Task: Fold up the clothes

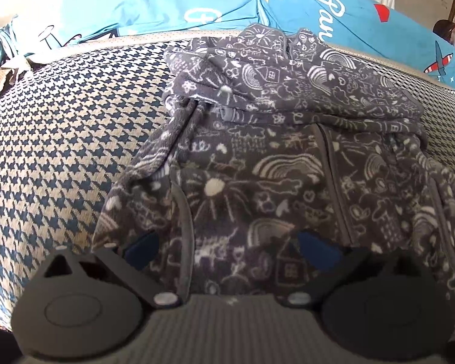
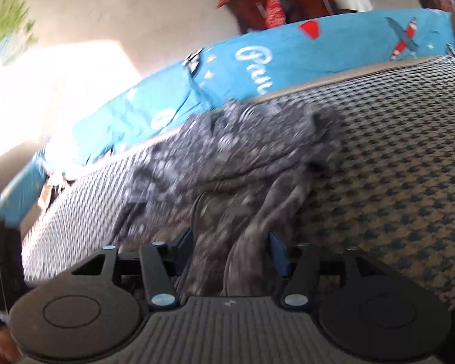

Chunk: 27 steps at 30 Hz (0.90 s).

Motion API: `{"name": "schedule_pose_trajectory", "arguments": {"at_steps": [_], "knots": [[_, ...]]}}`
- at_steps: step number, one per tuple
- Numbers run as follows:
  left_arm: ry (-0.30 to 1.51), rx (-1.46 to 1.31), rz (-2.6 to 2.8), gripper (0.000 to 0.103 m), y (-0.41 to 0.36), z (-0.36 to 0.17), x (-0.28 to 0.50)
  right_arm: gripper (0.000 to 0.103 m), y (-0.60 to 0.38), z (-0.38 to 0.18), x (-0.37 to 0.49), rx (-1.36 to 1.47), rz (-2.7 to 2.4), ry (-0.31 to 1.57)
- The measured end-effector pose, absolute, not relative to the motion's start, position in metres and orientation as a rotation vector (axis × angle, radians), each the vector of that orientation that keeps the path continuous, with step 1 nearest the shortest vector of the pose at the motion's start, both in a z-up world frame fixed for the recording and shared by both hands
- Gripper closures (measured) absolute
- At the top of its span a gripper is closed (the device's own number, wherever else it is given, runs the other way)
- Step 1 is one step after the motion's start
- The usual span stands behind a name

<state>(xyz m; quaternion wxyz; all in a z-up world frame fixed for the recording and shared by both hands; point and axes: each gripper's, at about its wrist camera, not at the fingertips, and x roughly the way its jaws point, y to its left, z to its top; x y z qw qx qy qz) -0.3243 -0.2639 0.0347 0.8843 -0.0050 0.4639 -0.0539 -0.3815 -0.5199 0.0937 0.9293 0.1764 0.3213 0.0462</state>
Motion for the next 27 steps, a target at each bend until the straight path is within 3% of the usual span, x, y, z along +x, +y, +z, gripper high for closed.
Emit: {"name": "schedule_pose_trajectory", "arguments": {"at_steps": [27], "knots": [[0.925,0.08,-0.161,0.0,-0.253,0.059,-0.264,0.02,-0.592,0.065,-0.256,0.599,-0.066,0.731]]}}
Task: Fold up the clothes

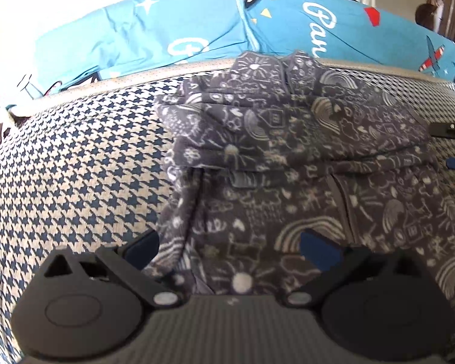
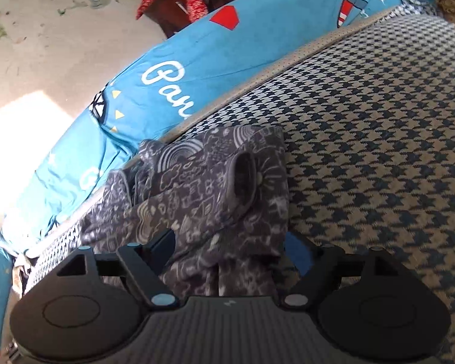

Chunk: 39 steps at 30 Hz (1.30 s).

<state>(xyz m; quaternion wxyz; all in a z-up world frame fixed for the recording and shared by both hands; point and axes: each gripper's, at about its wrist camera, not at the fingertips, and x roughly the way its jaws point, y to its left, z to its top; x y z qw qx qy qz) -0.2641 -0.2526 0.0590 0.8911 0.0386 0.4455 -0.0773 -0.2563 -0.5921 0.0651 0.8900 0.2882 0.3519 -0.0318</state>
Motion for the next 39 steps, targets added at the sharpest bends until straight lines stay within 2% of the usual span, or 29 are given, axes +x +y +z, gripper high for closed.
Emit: {"name": "schedule_pose_trajectory", "arguments": {"at_steps": [18,20,23,25,30,34,36,39], "knots": [[0.945,0.066,-0.176,0.0,-0.261,0.052,-0.261,0.012,-0.607,0.031,-0.208,0.629,-0.081,0.774],[0.948,0.067,-0.18,0.0,-0.262,0.051,-0.26,0.015,-0.605,0.029,-0.204,0.617,-0.072,0.768],[0.95,0.072,-0.181,0.0,-0.264,0.05,-0.259,0.024,-0.6,0.027,-0.2,0.588,-0.053,0.765],[0.951,0.073,-0.181,0.0,-0.266,0.049,-0.258,0.044,-0.599,0.026,-0.197,0.583,-0.036,0.766],[0.959,0.072,-0.181,0.0,-0.268,0.047,-0.256,0.054,-0.603,0.023,-0.194,0.639,-0.002,0.761],[0.957,0.079,-0.18,0.0,-0.27,0.046,-0.256,0.054,-0.607,0.021,-0.194,0.682,0.015,0.76],[0.957,0.077,-0.178,0.0,-0.27,0.046,-0.255,0.049,-0.608,0.019,-0.195,0.696,0.018,0.759],[0.957,0.073,-0.172,0.0,-0.269,0.046,-0.253,0.048,-0.603,0.021,-0.194,0.661,0.017,0.759]]}}
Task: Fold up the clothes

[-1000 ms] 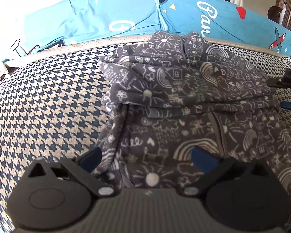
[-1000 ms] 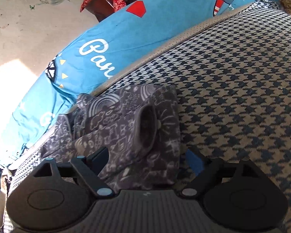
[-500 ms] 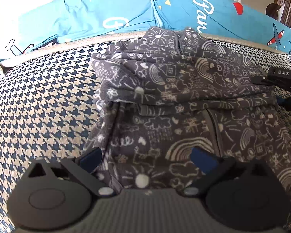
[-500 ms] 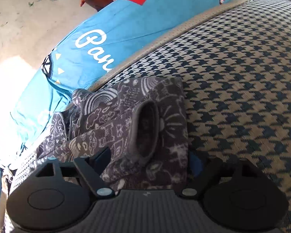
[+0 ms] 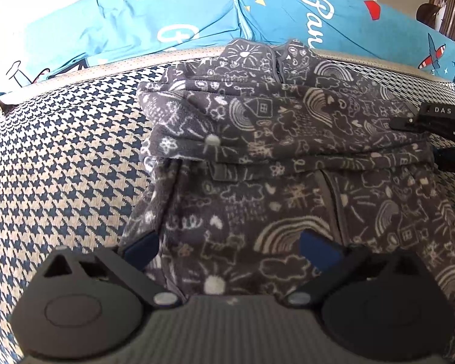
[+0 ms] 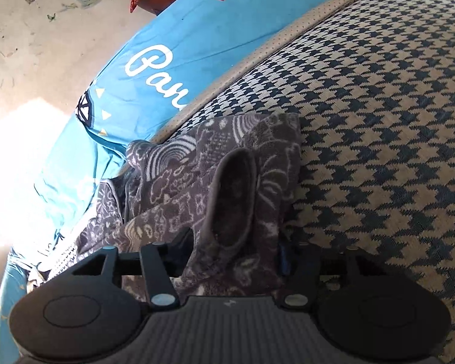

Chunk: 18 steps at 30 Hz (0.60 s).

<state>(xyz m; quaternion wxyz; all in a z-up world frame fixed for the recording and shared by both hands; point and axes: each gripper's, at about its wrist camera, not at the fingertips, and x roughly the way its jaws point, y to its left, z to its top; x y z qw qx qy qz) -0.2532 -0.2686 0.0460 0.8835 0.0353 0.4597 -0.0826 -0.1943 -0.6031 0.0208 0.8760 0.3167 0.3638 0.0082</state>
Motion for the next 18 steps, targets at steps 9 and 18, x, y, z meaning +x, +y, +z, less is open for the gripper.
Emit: {"name": "schedule_pose_trajectory", "arguments": {"at_steps": [9,18], "knots": [[0.941,0.05,-0.132,0.0,-0.263,0.049,-0.24,0.07,-0.595,0.026,-0.196,0.62,0.001,0.747],[0.949,0.006,-0.102,0.0,-0.258,0.051,-0.225,0.079,-0.574,0.045,-0.203,0.533,0.001,0.661]]}}
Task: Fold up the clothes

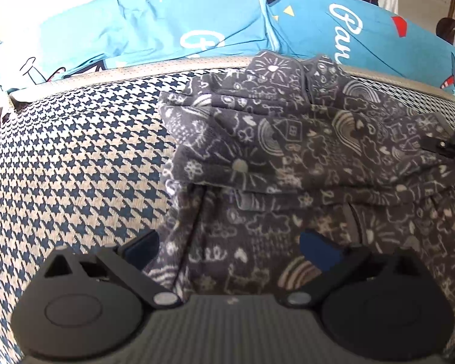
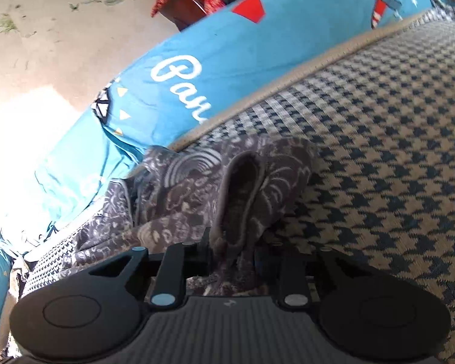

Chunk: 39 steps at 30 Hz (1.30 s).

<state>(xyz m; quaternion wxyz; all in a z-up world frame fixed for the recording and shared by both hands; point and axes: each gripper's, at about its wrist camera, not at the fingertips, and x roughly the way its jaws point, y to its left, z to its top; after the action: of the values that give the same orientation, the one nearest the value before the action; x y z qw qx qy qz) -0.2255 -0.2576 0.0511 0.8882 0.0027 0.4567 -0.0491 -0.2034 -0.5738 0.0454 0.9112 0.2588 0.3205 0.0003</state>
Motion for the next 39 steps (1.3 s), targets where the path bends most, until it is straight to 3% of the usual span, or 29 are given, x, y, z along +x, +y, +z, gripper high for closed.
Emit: {"name": "schedule_pose_trajectory", "arguments": {"at_steps": [17,28,39], "knots": [[0.901,-0.121,0.01,0.0,-0.21,0.07,-0.212,0.081,-0.531,0.066,-0.213,0.345,-0.063,0.605],[0.887,-0.263,0.147,0.0,-0.154,0.075,-0.221,0.083,-0.421,0.095,-0.203,0.04,0.06,0.544],[0.849,-0.383,0.257,0.0,-0.111,0.085,-0.232,0.083,-0.313,0.077,-0.194,-0.21,0.187,0.548]]}}
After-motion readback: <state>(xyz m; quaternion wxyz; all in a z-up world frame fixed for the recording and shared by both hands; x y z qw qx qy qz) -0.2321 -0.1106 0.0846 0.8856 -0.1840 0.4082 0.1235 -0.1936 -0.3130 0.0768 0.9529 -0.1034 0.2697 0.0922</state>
